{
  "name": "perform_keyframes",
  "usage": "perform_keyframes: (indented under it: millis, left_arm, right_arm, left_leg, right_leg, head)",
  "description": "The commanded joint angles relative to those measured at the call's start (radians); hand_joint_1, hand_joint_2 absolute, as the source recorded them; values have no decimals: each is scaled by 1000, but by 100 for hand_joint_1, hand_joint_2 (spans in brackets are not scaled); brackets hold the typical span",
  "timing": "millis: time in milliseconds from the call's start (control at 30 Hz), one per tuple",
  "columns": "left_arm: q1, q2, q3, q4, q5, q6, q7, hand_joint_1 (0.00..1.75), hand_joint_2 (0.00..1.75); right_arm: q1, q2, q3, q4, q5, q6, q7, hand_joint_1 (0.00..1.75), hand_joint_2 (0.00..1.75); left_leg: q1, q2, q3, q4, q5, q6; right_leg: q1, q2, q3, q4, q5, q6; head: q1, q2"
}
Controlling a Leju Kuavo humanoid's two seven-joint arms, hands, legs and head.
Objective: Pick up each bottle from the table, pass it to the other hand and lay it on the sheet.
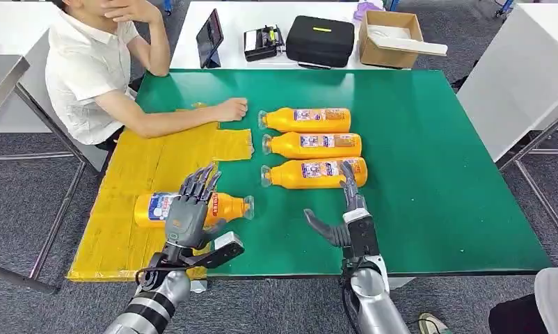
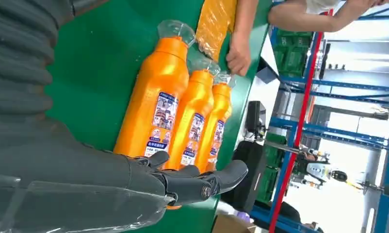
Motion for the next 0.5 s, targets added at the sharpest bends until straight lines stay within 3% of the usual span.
perform_keyframes:
  millis: [33,233,300,333,367,433,500]
  left_arm:
    - [13,-22,12,-31,34,-9,-20,0,175]
    - [31,-10,-34,-86,89,-50,-11,0,175]
    - [66,-4,-74,-178,188,-134,-45,0,175]
    - [95,-13,-75,-250,307,-219,-71,0,175]
    - [114,-1,-112,-315,313,-229,-29,0,175]
    - [159,-50,-80,-414,548,-327,-37,0,175]
    - [175,-71,-96,-450,663,-354,-21,0,175]
  right_arm:
    - [-30,-16,20,60,8,-6,2,0,175]
    - [-23,-21,20,48,23,-21,4,0,175]
    - [-19,-41,31,36,80,-58,10,0,175]
    - [-33,-89,80,44,307,-216,44,0,175]
    - [-37,-99,74,44,306,-207,43,0,175]
    - [-91,-166,100,102,547,-336,143,0,175]
    - [-143,-198,102,175,619,-371,171,0,175]
  left_leg:
    - [1,3,2,0,-1,0]
    - [1,2,0,0,-1,0]
    - [1,2,1,0,-1,0]
    - [1,3,2,1,-2,0]
    - [1,2,1,0,-1,0]
    - [1,2,0,1,-2,0]
    - [1,2,-1,2,-2,1]
  right_leg:
    - [1,1,1,-1,0,-3]
    - [1,0,0,-1,0,-3]
    - [1,0,1,-1,-1,-3]
    - [2,1,2,-1,-1,-5]
    - [1,1,1,-1,-1,-3]
    - [1,1,0,-1,-1,-3]
    - [1,1,0,0,-1,-3]
  head:
    - [0,0]
    - [0,0]
    - [0,0]
    - [0,0]
    - [0,0]
    - [0,0]
    - [0,0]
